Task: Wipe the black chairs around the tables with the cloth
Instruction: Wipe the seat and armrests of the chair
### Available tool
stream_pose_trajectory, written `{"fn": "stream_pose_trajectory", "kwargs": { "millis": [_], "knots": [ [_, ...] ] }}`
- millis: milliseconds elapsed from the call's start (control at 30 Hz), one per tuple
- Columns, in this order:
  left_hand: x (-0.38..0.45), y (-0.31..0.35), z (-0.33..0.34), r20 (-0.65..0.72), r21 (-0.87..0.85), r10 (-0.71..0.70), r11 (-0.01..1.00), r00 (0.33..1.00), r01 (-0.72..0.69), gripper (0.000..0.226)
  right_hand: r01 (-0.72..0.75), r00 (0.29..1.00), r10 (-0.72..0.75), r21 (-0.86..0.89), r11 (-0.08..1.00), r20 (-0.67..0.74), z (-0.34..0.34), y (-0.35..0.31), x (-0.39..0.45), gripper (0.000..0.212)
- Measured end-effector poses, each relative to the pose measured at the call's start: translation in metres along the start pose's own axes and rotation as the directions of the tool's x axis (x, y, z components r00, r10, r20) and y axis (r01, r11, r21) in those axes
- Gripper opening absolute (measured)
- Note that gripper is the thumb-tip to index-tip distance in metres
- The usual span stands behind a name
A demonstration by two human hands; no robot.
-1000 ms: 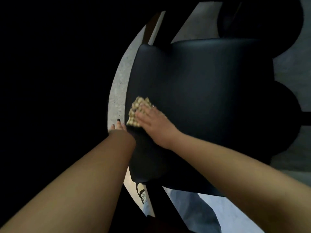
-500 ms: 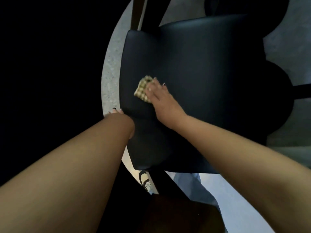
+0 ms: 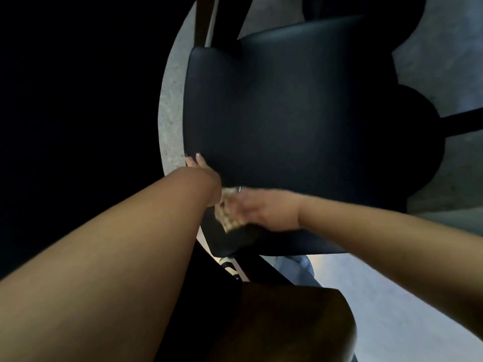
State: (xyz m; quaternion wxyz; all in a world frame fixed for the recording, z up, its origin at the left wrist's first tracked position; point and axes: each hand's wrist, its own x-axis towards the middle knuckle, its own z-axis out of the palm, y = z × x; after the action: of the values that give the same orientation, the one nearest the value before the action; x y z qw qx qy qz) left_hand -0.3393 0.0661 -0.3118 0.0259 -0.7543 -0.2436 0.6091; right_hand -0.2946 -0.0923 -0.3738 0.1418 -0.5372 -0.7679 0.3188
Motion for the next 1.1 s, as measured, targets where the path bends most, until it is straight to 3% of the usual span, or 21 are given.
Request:
{"fn": "stream_pose_trajectory", "kwargs": {
  "millis": [33, 67, 133, 200, 267, 333, 367, 433, 633, 733, 800, 833, 900, 1000, 1100],
  "knots": [
    [-0.001, 0.003, 0.000, 0.004, 0.005, 0.007, 1.000, 1.000, -0.007, 0.076, -0.063, 0.986, 0.062, 0.002, 0.998, -0.156, -0.015, 0.015, -0.004, 0.025],
    [-0.004, 0.004, 0.000, 0.010, -0.043, 0.000, 0.999, 1.000, 0.000, 0.081, -0.151, 0.928, 0.137, -0.014, 0.988, -0.347, -0.031, 0.034, -0.009, 0.025],
    [0.000, 0.002, 0.000, -0.085, -0.159, 0.064, 0.984, 0.994, -0.077, 0.090, -0.402, 0.757, 0.306, -0.042, 0.915, -0.578, -0.066, 0.077, -0.026, 0.036],
    [0.006, -0.001, 0.000, -0.114, -0.172, 0.102, 0.978, 0.988, -0.121, 0.091, -0.692, 0.532, 0.556, 0.050, 0.720, -0.638, -0.089, 0.117, -0.044, 0.048],
    [0.008, 0.001, 0.001, -0.104, -0.149, 0.143, 0.976, 0.984, -0.158, 0.090, -0.854, 0.288, 0.772, 0.213, 0.475, -0.566, -0.095, 0.144, -0.052, 0.060],
    [0.010, 0.003, 0.000, -0.100, -0.126, 0.171, 0.975, 0.980, -0.183, 0.091, -0.889, 0.168, 0.841, 0.289, 0.354, -0.514, -0.090, 0.150, -0.043, 0.065],
    [0.013, 0.003, 0.000, -0.099, -0.121, 0.190, 0.972, 0.977, -0.201, 0.091, -0.879, 0.162, 0.835, 0.307, 0.363, -0.525, -0.086, 0.147, -0.036, 0.065],
    [0.014, 0.002, 0.000, -0.084, -0.112, 0.194, 0.973, 0.977, -0.203, 0.092, -0.836, 0.231, 0.781, 0.292, 0.464, -0.580, -0.071, 0.132, -0.026, 0.062],
    [0.017, 0.000, 0.001, -0.089, -0.114, 0.209, 0.969, 0.974, -0.219, 0.093, -0.517, 0.630, 0.515, 0.181, 0.837, -0.581, 0.010, 0.031, 0.000, 0.040],
    [0.017, 0.003, 0.003, -0.090, -0.143, 0.196, 0.968, 0.976, -0.208, 0.096, -0.369, 0.792, 0.429, 0.218, 0.903, -0.434, 0.051, -0.026, -0.012, 0.043],
    [0.018, 0.008, 0.004, -0.088, -0.174, 0.176, 0.967, 0.980, -0.189, 0.099, -0.359, 0.807, 0.446, 0.277, 0.891, -0.388, 0.056, -0.043, -0.022, 0.048],
    [0.018, 0.011, 0.005, -0.089, -0.186, 0.166, 0.966, 0.982, -0.180, 0.102, -0.371, 0.781, 0.470, 0.300, 0.879, -0.411, 0.053, -0.044, -0.024, 0.050],
    [0.017, 0.018, 0.008, -0.102, -0.198, 0.144, 0.967, 0.984, -0.162, 0.110, -0.432, 0.664, 0.546, 0.334, 0.838, -0.510, 0.033, -0.029, -0.031, 0.050],
    [0.017, 0.026, 0.011, -0.132, -0.208, 0.103, 0.969, 0.986, -0.130, 0.116, -0.629, 0.377, 0.664, 0.348, 0.695, -0.646, -0.015, 0.020, -0.053, 0.055],
    [0.020, 0.027, 0.011, -0.146, -0.214, 0.081, 0.970, 0.986, -0.111, 0.117, -0.784, 0.032, 0.788, 0.473, 0.401, -0.615, -0.054, 0.077, -0.078, 0.062]
  ]
}}
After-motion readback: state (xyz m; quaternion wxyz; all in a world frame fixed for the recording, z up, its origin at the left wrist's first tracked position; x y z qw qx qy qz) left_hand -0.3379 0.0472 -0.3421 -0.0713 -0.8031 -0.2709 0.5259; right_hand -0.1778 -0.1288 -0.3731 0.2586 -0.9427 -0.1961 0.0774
